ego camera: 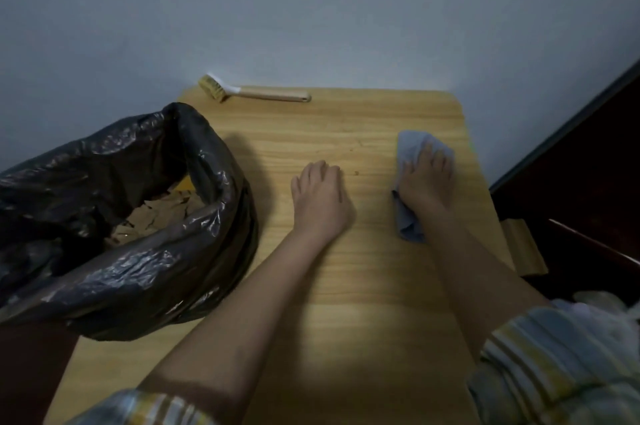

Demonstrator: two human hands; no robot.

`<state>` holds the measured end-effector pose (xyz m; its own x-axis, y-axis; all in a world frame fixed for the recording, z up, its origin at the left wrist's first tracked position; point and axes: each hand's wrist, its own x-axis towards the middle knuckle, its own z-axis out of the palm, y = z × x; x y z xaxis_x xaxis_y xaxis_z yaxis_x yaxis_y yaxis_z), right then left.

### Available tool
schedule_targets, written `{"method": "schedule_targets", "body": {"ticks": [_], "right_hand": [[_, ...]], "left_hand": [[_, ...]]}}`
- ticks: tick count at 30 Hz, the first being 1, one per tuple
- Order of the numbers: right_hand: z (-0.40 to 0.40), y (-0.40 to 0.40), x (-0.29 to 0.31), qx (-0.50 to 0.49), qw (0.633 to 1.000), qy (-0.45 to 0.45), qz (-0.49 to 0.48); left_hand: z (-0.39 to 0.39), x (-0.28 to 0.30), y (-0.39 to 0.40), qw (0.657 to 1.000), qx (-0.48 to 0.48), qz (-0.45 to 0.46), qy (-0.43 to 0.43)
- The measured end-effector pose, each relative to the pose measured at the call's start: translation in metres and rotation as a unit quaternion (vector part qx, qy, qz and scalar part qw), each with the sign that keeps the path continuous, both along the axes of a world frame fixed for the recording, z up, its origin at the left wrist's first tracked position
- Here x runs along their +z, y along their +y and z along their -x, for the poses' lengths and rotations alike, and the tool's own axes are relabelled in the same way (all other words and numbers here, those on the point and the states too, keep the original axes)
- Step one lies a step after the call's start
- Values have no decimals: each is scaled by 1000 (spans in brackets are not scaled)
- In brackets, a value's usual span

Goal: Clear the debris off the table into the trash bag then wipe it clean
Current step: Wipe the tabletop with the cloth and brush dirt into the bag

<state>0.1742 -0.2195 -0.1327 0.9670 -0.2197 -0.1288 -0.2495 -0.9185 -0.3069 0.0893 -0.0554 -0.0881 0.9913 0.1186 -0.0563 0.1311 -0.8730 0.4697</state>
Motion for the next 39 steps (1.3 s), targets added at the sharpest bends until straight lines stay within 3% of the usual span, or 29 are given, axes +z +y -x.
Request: {"method": "schedule_targets", "body": {"ticks": [4,8,13,18,20,24,27,29,35,39], "right_hand": [[-42,16,7,67,998,-4,2],[-58,46,8,136,987,7,-87],[-21,70,9,322,937,-9,-134],[21,54,15,395,903,-24,-169],[17,49,22,368,908,-51,-193],[-25,30,33,155,962,-123,-188],[-59,28,26,80,982,-77,-151],[-75,37,18,59,996,-20,-58],[-117,75,12,90,995,41,24],[-119,84,15,212,974,19,78]], "left_hand": [[-6,-12,3,999,32,8,3],[-10,-14,7,998,53,16,-6],[-9,-10,17,997,65,10,-27],[-9,-3,20,996,74,34,-31],[-9,-3,21,996,76,28,-33],[-5,-4,23,996,90,15,-20],[-2,-10,21,996,82,-17,10],[-2,-16,21,996,77,-38,33],[-15,-23,20,995,86,-35,48],[-37,-14,15,994,93,-43,41]]}}
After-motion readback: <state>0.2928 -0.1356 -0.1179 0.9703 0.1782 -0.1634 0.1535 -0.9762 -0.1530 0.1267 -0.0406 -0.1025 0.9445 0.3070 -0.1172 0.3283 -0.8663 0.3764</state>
